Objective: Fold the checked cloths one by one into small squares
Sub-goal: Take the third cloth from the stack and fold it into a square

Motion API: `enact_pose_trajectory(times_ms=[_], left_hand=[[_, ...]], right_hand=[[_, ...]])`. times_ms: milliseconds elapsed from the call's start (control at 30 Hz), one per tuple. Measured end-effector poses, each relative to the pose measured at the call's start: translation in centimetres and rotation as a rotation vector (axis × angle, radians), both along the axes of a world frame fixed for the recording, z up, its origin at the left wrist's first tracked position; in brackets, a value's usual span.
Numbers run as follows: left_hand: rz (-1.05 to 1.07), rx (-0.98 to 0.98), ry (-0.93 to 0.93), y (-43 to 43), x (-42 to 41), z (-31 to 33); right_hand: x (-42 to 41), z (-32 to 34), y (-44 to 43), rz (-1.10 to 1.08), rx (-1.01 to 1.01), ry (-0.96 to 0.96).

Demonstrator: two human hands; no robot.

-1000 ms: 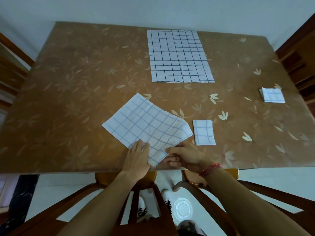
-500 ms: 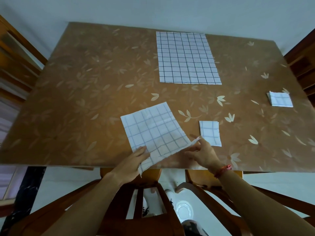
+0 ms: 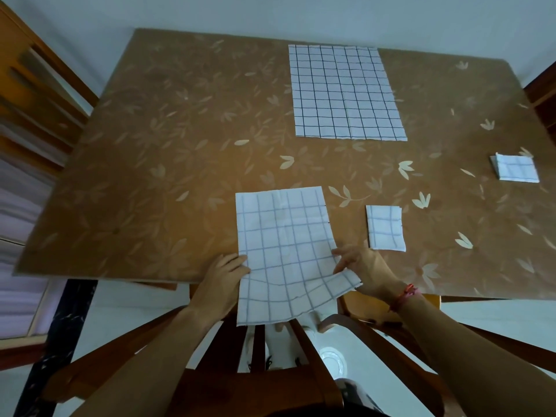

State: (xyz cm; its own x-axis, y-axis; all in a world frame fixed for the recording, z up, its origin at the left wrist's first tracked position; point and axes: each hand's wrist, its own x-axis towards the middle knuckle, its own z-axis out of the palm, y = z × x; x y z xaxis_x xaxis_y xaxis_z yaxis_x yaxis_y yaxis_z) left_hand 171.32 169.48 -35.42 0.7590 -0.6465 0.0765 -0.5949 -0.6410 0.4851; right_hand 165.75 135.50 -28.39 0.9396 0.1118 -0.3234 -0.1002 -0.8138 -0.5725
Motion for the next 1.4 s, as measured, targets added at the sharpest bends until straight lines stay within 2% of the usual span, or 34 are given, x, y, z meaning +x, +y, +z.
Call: enact_pose_trajectory(times_ms=[67,200,367,467,567,800,933,1100,1400], left_hand=[[0.045,0.012,0.052,0.2,0.4,0.6],[0.191,-0.022,0.209,-0.1,0.4,2.4],[0.292,0.034,0.244,-1.2,2.2,4.0],[0.37,0.044,0.294,-1.6,3.7,4.0],[0.43,0.056,0.363,-2.2,4.8,4.2],[0.534,-0.013,0.496,-2.5,5.8,3.0],[0.57,-0.018,0.551,-2.4,5.3,3.0],[0.584,0.018,0.52,-2.3,4.8,2.7],[0.61,0.005,0.475,-2.8,4.4,2.7]], right_hand=[[0.1,0.4,0.0,-0.077,0.085,0.105],[0.8,0.1,-0.2,-0.164,0.146,0.153],[3.2,-0.1,-0.3,-0.389,0.199,0.107],[5.0,0.2,0.3,-0.551,0.319,0.115],[6.4,-0.7,0.2,-0.6,0.388,0.148],[6.4,-1.9,-0.3,-0.61,0.277,0.363],[6.1,-2.3,-0.2,-0.661,0.275,0.359],[6.1,-2.1,-0.2,-0.66,0.264,0.37],[7.0,-2.6,0.2,-0.689,0.14,0.258]])
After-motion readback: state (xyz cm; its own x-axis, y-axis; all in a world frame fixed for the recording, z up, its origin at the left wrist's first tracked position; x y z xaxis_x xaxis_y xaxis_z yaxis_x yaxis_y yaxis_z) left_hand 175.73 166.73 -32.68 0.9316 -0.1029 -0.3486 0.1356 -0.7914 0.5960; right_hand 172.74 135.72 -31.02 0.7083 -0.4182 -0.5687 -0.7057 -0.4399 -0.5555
